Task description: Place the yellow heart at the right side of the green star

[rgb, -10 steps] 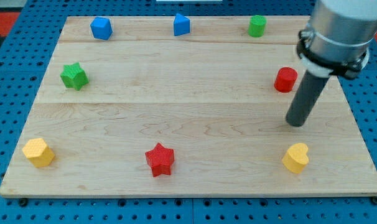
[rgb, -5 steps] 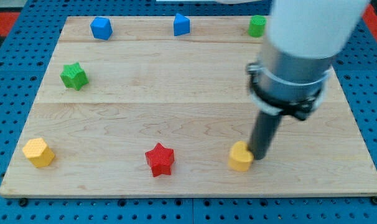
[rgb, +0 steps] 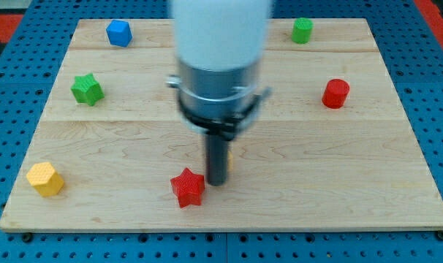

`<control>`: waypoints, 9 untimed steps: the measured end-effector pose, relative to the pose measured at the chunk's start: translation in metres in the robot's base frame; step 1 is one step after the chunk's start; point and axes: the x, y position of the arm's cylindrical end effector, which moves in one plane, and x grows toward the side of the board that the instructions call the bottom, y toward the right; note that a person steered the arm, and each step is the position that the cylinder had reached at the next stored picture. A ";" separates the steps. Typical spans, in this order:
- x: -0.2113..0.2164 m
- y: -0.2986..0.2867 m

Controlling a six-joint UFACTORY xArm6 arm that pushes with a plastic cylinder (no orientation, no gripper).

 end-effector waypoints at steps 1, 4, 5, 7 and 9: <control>-0.047 -0.011; -0.049 0.073; -0.088 0.049; -0.178 0.044; -0.170 -0.090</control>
